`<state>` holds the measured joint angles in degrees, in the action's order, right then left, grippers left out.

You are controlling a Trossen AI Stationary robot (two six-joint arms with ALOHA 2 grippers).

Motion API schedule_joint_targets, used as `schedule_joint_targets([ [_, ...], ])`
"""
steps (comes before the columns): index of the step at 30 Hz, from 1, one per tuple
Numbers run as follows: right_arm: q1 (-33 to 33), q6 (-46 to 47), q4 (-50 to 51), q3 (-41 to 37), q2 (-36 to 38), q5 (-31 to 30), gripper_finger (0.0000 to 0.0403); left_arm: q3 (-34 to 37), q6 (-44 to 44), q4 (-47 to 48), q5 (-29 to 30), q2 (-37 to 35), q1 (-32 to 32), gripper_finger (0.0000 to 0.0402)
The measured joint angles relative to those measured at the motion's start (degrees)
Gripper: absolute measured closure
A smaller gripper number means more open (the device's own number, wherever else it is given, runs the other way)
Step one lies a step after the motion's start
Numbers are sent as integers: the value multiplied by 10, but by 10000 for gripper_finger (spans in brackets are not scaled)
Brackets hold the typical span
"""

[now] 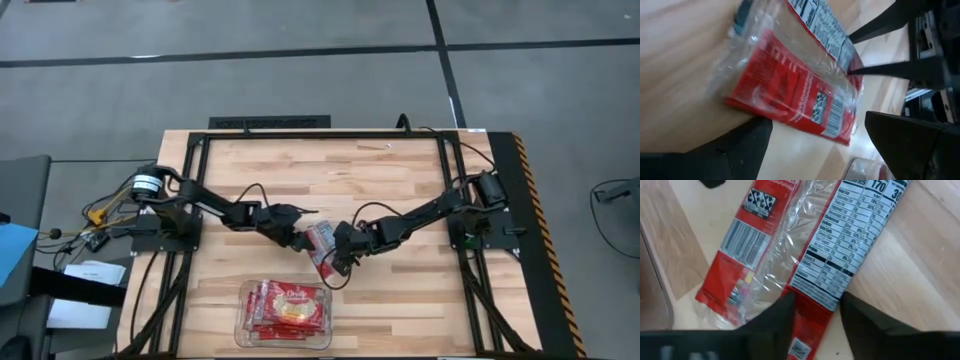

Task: Sort popcorn bags into baskets
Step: Put the red popcorn bag into the transparent bin

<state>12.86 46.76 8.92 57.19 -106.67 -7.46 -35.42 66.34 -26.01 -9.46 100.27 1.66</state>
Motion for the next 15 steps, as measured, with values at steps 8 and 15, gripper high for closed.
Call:
schedule_joint_targets([
  [8,-16,-32,-13,0,-2,14,375,-13,-1,3,-3,-3,-17,80],
  [15,-20,-60,7,14,-1,-2,394,-11,39,-59,-43,-1,-28,79],
])
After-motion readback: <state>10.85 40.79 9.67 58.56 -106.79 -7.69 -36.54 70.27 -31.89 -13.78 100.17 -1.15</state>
